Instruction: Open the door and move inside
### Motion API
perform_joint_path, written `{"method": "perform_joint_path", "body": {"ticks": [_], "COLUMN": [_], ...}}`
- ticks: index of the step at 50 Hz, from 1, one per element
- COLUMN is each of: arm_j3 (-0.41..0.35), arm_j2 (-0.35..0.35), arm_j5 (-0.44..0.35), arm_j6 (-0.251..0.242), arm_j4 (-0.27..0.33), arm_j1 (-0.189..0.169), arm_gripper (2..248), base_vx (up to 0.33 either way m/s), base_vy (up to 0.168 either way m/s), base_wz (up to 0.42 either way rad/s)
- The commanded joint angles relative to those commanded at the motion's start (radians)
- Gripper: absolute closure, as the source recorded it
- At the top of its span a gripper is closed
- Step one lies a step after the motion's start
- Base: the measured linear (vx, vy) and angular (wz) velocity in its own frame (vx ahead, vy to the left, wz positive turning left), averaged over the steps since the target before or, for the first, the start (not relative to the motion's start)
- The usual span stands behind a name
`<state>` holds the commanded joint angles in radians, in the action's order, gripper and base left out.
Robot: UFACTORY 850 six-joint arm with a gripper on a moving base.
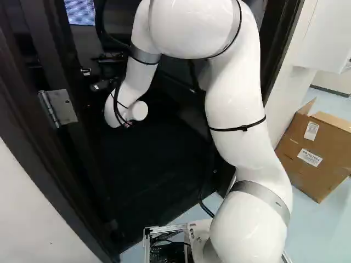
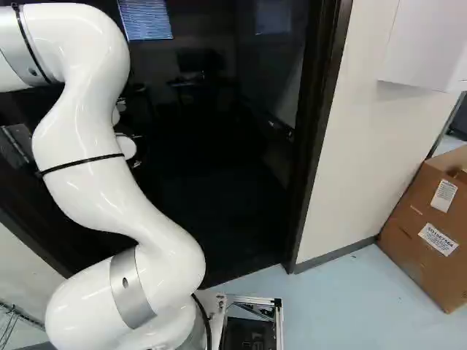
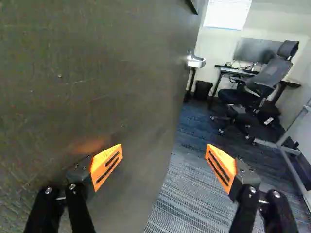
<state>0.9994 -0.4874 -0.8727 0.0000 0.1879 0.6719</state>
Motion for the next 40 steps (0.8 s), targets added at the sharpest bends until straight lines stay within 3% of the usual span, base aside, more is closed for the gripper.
{"method": "perform_joint_path", "body": {"ticks": [24,40], "arm_j3": [0.034,0.033], "arm_j2": [-0.026,-0.025], "arm_j5": [0.0,0.0], "arm_j6": [0.0,0.0], "arm_j4": [0.08,0.087], "arm_j1": [0.046,0.049], "arm_gripper": [3,3], "base_vx": [0.0,0.0], "base_vy": [0.0,0.0], "base_wz": [0.0,0.0]}}
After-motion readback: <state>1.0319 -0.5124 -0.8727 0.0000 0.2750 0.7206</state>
